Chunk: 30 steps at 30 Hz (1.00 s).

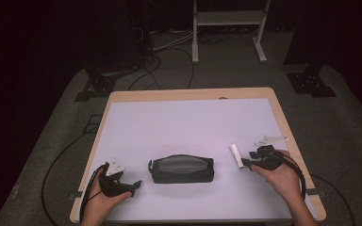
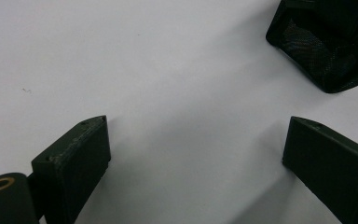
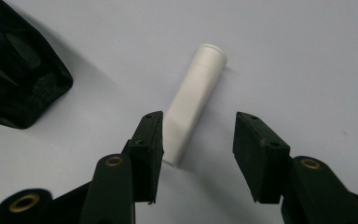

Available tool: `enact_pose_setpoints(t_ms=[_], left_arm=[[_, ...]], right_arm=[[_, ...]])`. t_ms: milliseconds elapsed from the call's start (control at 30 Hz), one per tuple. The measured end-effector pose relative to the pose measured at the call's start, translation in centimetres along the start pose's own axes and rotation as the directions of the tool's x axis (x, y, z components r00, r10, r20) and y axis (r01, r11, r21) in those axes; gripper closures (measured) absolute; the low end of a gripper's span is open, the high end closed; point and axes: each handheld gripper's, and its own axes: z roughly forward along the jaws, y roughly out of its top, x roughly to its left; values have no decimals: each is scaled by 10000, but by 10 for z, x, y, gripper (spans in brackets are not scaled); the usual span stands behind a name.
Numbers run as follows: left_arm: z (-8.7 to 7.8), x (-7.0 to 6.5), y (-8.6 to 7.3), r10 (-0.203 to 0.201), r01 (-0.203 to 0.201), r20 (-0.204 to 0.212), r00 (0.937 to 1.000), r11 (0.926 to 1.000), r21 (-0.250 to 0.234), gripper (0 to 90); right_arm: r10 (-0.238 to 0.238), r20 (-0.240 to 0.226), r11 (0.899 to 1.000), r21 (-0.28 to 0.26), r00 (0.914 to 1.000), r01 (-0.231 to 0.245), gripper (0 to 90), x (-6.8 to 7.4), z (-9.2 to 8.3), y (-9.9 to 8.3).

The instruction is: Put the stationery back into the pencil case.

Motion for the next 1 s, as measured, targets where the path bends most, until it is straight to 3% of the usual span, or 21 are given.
enact_pose_setpoints(t_ms=[333, 1000], left_arm=[[0, 0, 0, -5, 5, 2, 10000, 10000, 1, 66], [0, 0, 0, -13, 13, 4, 10000, 10000, 7, 66]], right_arm=[[-20, -132, 9996, 278, 9999, 23, 538, 5, 14, 10], [-14, -235, 9965, 833, 9997, 33, 574, 7, 34, 9]])
